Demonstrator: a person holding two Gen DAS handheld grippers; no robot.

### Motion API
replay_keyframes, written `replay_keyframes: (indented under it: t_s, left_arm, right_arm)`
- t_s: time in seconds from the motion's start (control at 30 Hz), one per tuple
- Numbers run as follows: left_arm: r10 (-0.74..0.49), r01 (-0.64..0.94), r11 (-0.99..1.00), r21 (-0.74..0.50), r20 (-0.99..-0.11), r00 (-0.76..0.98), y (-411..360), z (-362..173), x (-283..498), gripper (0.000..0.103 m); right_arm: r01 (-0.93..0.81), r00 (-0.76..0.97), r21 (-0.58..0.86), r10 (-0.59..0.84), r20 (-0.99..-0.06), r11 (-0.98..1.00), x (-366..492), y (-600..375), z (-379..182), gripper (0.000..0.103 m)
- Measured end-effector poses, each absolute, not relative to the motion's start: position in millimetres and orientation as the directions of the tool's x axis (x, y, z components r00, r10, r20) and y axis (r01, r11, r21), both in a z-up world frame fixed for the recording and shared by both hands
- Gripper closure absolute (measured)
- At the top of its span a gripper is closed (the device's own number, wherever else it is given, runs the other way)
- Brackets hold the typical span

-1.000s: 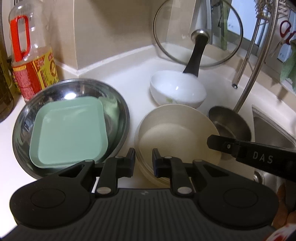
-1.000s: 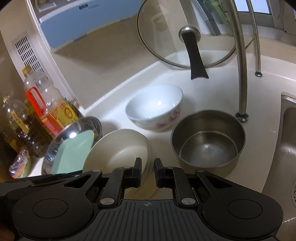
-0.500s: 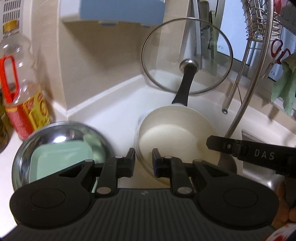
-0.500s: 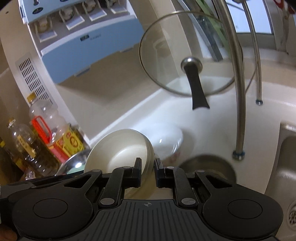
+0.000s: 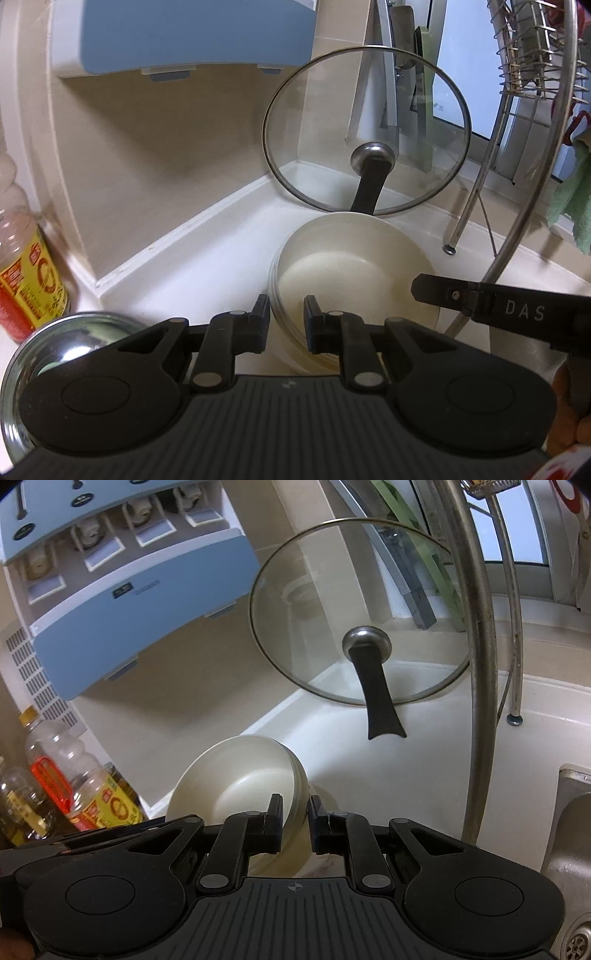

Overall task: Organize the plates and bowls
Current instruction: 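Lift the cream bowl with both grippers and carry it over the white floral bowl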

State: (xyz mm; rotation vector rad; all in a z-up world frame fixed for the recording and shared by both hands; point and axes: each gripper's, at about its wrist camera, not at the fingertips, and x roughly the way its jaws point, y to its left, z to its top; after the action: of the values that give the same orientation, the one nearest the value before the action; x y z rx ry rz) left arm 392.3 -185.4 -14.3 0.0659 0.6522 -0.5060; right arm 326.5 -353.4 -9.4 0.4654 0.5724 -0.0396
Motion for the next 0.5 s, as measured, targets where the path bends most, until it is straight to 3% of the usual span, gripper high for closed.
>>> replay_keyframes:
  t_s: [0.5]
  left_arm:
    - [-0.432, 0.493, 0.865, -0.094, -0.639, 0.637, -197.8, -35.5, 420.3, 0.086]
  right_arm:
    - [0.220, 0.814, 0.420, 0.072, -0.577, 0.881, 353.5, -364.3, -33.0, 0.088]
